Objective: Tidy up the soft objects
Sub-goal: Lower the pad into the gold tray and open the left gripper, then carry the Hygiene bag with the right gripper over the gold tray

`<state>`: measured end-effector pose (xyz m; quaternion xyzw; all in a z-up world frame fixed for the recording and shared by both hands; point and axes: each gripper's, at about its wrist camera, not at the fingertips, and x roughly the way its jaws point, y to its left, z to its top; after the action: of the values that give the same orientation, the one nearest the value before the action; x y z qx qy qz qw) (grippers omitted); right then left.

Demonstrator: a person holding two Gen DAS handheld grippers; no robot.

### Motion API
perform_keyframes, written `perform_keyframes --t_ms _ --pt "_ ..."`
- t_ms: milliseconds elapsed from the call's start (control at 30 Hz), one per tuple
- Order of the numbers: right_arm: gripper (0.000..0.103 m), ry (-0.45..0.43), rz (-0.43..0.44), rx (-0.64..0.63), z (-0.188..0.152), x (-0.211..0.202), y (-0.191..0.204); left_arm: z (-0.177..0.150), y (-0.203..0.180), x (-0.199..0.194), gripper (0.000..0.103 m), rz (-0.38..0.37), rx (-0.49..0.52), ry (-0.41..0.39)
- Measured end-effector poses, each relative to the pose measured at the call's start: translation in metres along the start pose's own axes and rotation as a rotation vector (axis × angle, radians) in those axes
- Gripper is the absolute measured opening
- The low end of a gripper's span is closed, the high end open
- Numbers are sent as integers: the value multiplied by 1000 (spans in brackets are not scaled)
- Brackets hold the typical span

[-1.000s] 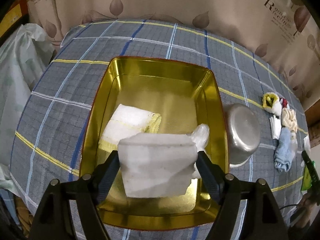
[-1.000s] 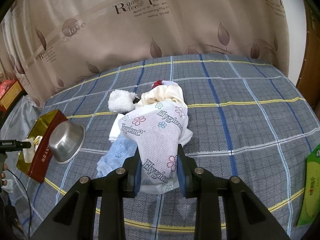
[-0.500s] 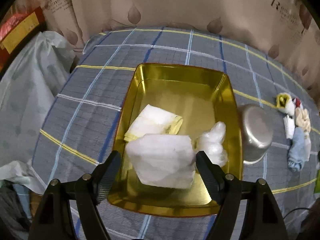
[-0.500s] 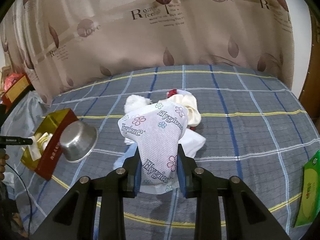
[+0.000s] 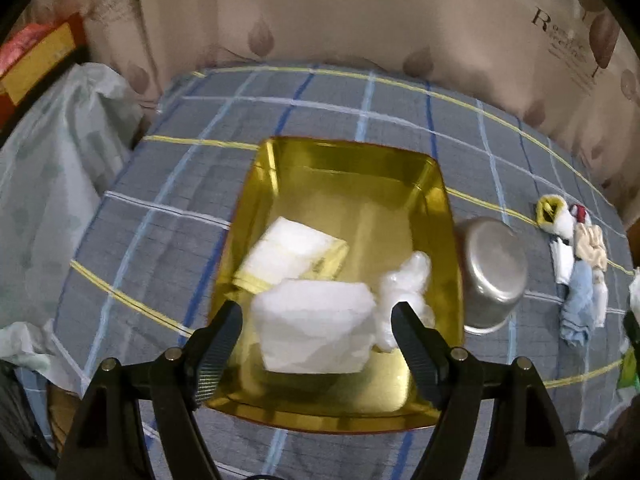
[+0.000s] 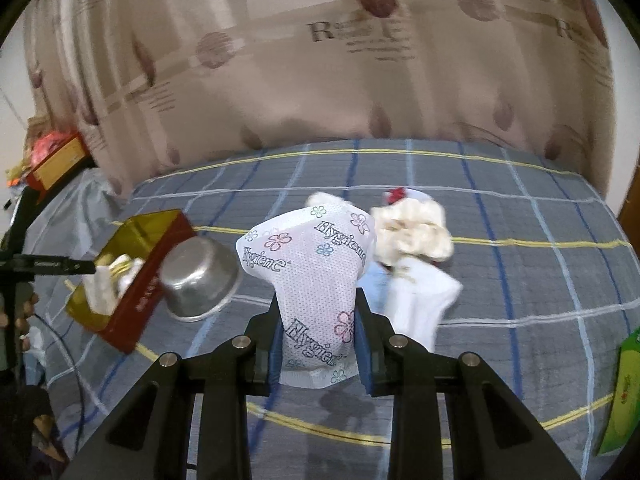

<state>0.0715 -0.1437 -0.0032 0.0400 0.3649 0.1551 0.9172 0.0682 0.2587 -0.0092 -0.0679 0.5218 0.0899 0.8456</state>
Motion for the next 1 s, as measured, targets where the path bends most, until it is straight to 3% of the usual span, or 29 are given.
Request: perform_keyframes --t_ms 100,233,433,700,733,867,1000 --pt "28 10 33 -44 1 1 18 -3 4 -4 79 1 -2 -6" --pt "28 48 104 -92 1 9 47 -9 14 -12 79 -54 -29 -29" --pt "28 127 221 -175 1 29 98 -17 36 -16 79 -28 -93 -62" --pt "28 160 317 -279 3 53 164 -38 77 -22 79 -211 -273 -103" --pt "28 164 326 -285 5 57 172 -37 80 -24 79 -200 -278 -102" --pt "28 185 349 -290 17 79 196 -35 80 -33 79 -24 -203 -121" --pt "28 185 336 -336 27 97 223 -35 82 -26 79 15 -195 -87"
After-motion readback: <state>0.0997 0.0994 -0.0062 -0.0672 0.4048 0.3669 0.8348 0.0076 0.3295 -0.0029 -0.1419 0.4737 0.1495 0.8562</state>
